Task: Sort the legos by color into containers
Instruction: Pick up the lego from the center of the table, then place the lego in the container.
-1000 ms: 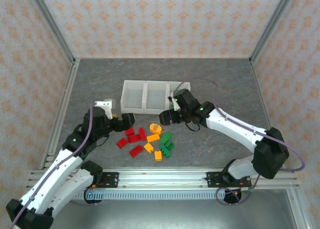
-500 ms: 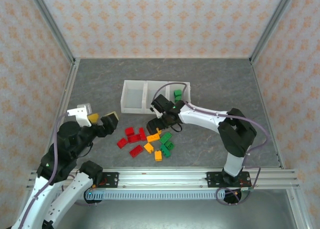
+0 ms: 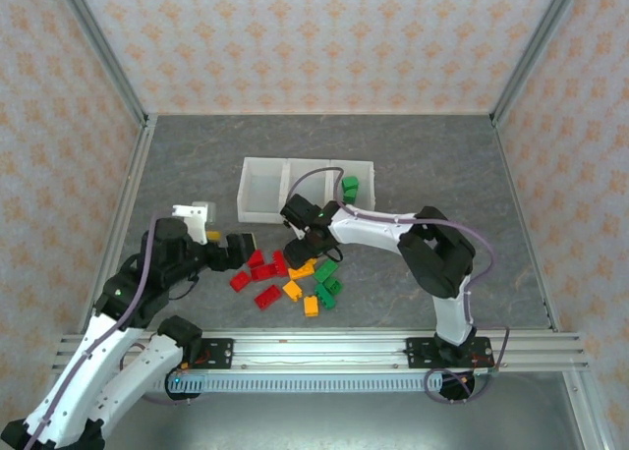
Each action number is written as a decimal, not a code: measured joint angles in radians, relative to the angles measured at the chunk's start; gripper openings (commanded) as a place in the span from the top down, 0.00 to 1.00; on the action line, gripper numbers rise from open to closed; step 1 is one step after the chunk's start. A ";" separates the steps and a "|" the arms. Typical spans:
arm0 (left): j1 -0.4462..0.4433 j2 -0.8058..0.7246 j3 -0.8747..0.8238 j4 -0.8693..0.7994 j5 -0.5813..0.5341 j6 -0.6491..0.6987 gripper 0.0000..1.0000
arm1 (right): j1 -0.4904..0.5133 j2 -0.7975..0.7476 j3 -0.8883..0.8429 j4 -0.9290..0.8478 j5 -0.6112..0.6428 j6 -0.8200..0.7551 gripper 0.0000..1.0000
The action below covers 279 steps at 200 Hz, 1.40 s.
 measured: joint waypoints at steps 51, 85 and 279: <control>0.000 -0.045 -0.008 -0.002 0.069 0.026 0.01 | -0.002 0.025 0.018 -0.019 0.047 -0.004 0.58; 0.000 -0.094 -0.010 -0.002 0.068 0.029 0.01 | -0.005 0.025 0.024 -0.019 0.053 -0.003 0.71; 0.000 -0.097 -0.014 -0.002 0.011 0.016 0.01 | -0.243 0.192 0.455 0.024 0.087 0.111 0.42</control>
